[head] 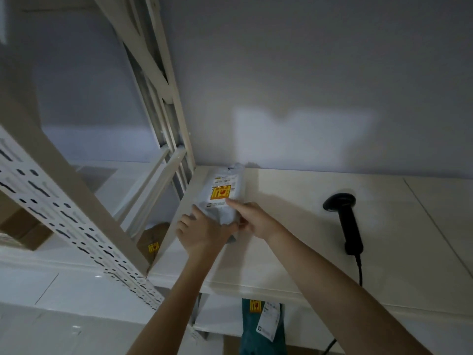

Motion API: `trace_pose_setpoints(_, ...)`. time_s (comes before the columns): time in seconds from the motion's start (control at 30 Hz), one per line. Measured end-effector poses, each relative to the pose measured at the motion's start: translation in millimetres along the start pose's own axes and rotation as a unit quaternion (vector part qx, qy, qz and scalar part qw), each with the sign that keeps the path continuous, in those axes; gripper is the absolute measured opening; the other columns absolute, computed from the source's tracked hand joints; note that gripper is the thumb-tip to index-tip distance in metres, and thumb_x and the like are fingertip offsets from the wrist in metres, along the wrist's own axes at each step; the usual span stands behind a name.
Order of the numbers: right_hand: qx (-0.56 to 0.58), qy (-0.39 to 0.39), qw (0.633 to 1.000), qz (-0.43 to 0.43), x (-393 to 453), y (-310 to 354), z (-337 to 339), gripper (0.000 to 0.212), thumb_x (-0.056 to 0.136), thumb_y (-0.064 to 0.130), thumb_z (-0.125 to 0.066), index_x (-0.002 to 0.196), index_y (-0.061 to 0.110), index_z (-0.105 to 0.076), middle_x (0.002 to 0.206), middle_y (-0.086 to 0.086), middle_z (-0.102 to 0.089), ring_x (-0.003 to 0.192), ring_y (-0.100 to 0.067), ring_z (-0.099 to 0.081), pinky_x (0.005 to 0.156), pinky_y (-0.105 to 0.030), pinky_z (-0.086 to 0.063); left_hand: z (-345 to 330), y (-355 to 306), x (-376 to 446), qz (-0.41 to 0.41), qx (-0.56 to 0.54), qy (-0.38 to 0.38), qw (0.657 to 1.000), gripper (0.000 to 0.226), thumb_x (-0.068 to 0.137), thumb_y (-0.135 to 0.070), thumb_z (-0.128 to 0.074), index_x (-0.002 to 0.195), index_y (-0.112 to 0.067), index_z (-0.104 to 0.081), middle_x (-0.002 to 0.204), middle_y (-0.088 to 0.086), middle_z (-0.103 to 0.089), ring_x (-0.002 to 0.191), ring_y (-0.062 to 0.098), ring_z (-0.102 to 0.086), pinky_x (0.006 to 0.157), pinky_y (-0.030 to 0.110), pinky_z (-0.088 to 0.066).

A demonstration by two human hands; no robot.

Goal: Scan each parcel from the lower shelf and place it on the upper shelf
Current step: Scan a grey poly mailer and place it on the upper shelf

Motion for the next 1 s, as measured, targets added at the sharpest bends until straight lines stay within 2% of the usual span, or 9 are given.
trace_pose_setpoints(0.1, -0.004, -0.032, 0.998, 0.055, -20.0, 5.9, 29.2, 0.036, 0.087, 0.019, -0.064, 0.120, 0.005, -0.062, 0.105, -0.012, -0.070, 0.080, -0.018, -0.068, 0.057, -0.022, -0.054, 0.4, -23.4, -22.6, -0.067, -0.006, 0.067, 0.995, 0.122, 0.059, -0.078, -0.062, 0.145, -0.007, -0.013, 0.139, 0.018, -0.035, 0.127, 0.034, -0.039, 0.103, 0.041, -0.034)
trace_pose_setpoints(0.27, -0.037, -0.033, 0.993, 0.106, -65.1, 26.1, 87.6, 0.036, 0.085, 0.011, -0.063, 0.122, 0.007, -0.060, 0.107, -0.009, -0.070, 0.088, -0.020, -0.067, 0.060, -0.021, -0.052, 4.4, -39.7, -1.1, -0.020, -0.293, 0.180, 0.939, 0.117, 0.060, -0.069, -0.069, 0.147, -0.008, -0.021, 0.148, 0.014, -0.036, 0.134, 0.031, -0.038, 0.108, 0.044, -0.034)
trace_pose_setpoints(0.43, -0.060, -0.047, 0.990, 0.121, -97.9, 37.7, 124.5, 0.046, 0.079, 0.015, -0.070, 0.123, 0.011, -0.060, 0.115, -0.008, -0.070, 0.104, -0.025, -0.067, 0.080, -0.032, -0.054, -18.3, -72.0, -2.2, -0.072, -0.389, 0.339, 0.854, 0.050, 0.074, -0.039, -0.076, 0.116, -0.015, -0.062, 0.112, 0.002, -0.070, 0.095, 0.017, -0.068, 0.085, 0.033, -0.052)
trace_pose_setpoints(0.53, -0.066, -0.052, 0.986, 0.141, -114.3, 43.3, 141.0, 0.033, 0.083, 0.023, -0.068, 0.115, 0.017, -0.065, 0.108, -0.002, -0.073, 0.100, -0.016, -0.069, 0.082, -0.030, -0.055, -22.5, -92.1, -11.2, -0.073, -0.455, 0.341, 0.819, 0.043, 0.076, -0.026, -0.076, 0.114, -0.010, -0.065, 0.099, 0.000, -0.073, 0.089, 0.017, -0.070, 0.073, 0.027, -0.055)
trace_pose_setpoints(0.6, -0.082, -0.123, 0.967, 0.210, -128.4, 52.9, 153.6, 0.018, 0.093, 0.028, -0.054, 0.103, 0.021, -0.067, 0.097, 0.006, -0.073, 0.090, -0.006, -0.070, 0.076, -0.021, -0.055, -23.5, -104.3, -17.9, -0.075, -0.478, 0.349, 0.802, 0.042, 0.075, -0.026, -0.076, 0.113, -0.010, -0.066, 0.098, 0.002, -0.074, 0.087, 0.017, -0.071, 0.069, 0.025, -0.055)
trace_pose_setpoints(0.7, -0.132, -0.380, 0.868, 0.292, -148.9, 60.5, 197.6, 0.026, 0.094, 0.027, -0.051, 0.109, 0.009, -0.062, 0.105, -0.001, -0.063, 0.104, -0.017, -0.060, 0.096, -0.033, -0.048, -24.5, -117.7, -22.3, -0.081, -0.485, 0.345, 0.799, 0.044, 0.073, -0.024, -0.078, 0.113, -0.010, -0.065, 0.100, 0.005, -0.074, 0.088, 0.018, -0.071, 0.065, 0.023, -0.054)
trace_pose_setpoints(0.77, -0.256, -0.455, 0.825, 0.218, -147.8, 55.6, 219.0, 0.041, 0.090, 0.027, -0.056, 0.123, 0.004, -0.054, 0.123, -0.011, -0.053, 0.113, -0.024, -0.053, 0.098, -0.039, -0.045, -26.6, -123.0, -23.7, -0.084, -0.489, 0.343, 0.798, 0.046, 0.072, -0.021, -0.079, 0.114, -0.010, -0.065, 0.101, 0.005, -0.073, 0.089, 0.019, -0.071, 0.067, 0.024, -0.055)
trace_pose_setpoints(0.87, -0.389, -0.397, 0.831, 0.014, -127.3, 33.5, 234.1, 0.053, 0.087, 0.037, -0.058, 0.125, 0.003, -0.046, 0.124, -0.015, -0.048, 0.112, -0.032, -0.053, 0.086, -0.038, -0.048, -30.5, -127.3, -26.3, -0.086, -0.490, 0.344, 0.797, 0.048, 0.071, -0.020, -0.080, 0.115, -0.010, -0.064, 0.102, 0.006, -0.073, 0.092, 0.021, -0.070, 0.069, 0.025, -0.056)
trace_pose_setpoints(1.0, -0.210, -0.330, 0.919, -0.053, -112.6, 19.3, 233.7, 0.037, 0.087, 0.034, -0.060, 0.105, 0.003, -0.053, 0.091, -0.010, -0.060, 0.077, -0.024, -0.059, 0.068, -0.033, -0.051, -32.6, -131.0, -28.2, -0.088, -0.491, 0.345, 0.795, 0.046, 0.071, -0.018, -0.080, 0.114, -0.010, -0.065, 0.099, 0.004, -0.074, 0.089, 0.019, -0.071, 0.065, 0.024, -0.056)
Point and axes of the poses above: each hand's wrist, its own x-axis towards the middle knuckle, its own z-axis out of the back of the hand, y = z × x, the point moved 6 cm from there along x, towards the middle knuckle
